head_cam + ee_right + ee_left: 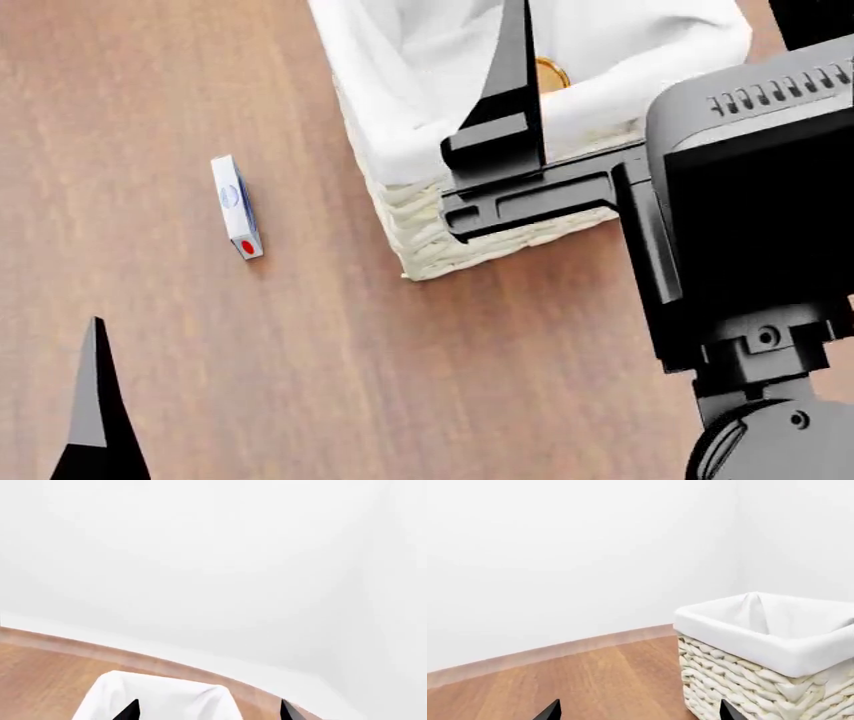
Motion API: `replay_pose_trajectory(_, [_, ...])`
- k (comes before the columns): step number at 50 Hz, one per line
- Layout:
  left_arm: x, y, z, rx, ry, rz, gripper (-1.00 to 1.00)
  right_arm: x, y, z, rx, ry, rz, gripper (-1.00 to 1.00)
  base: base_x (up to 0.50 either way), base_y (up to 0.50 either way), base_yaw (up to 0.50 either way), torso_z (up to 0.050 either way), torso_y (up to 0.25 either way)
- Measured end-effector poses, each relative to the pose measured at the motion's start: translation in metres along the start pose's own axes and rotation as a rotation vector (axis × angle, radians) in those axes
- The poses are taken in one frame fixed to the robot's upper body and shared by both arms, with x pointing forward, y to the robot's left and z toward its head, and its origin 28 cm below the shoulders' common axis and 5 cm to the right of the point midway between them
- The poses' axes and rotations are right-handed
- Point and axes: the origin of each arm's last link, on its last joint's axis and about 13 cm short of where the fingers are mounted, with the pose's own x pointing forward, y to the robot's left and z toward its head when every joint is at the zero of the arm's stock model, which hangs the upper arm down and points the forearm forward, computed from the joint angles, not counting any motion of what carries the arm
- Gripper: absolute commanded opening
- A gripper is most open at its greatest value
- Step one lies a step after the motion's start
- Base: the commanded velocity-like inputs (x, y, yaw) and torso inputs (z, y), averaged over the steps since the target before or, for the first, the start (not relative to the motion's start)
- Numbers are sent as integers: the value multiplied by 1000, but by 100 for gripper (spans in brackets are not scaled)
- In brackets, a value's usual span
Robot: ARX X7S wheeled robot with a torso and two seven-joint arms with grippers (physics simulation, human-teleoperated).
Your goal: Pick up the alphabet soup and the cream cheese box, and put them in the basket.
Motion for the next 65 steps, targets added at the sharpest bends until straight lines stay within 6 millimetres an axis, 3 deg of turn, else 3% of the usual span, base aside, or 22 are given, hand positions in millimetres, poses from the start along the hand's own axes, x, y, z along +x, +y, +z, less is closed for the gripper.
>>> replay_pose_trajectory(14, [27, -3, 1, -28, -44, -45, 100, -31, 10, -3, -3, -67, -36, 100, 0, 0, 0, 0, 0])
replay_pose_trajectory(29, [79, -9, -6, -134, -51, -126, 100, -41, 14, -2, -7, -88, -47, 100, 0, 0, 0, 0, 0])
replay_pose_trajectory(40, [106, -12, -17, -256, 12, -171, 100, -44, 14, -2, -12, -84, -49, 100, 0, 0, 0, 0, 0])
replay_pose_trajectory(51, [119, -15, -31, -330, 91, -185, 100, -46, 14, -4, -16, -78, -53, 100, 0, 0, 0, 0, 0])
replay_pose_trajectory(65, [121, -16, -52, -374, 176, -176, 100, -46, 14, -5, -16, -69, -51, 100, 0, 0, 0, 0, 0])
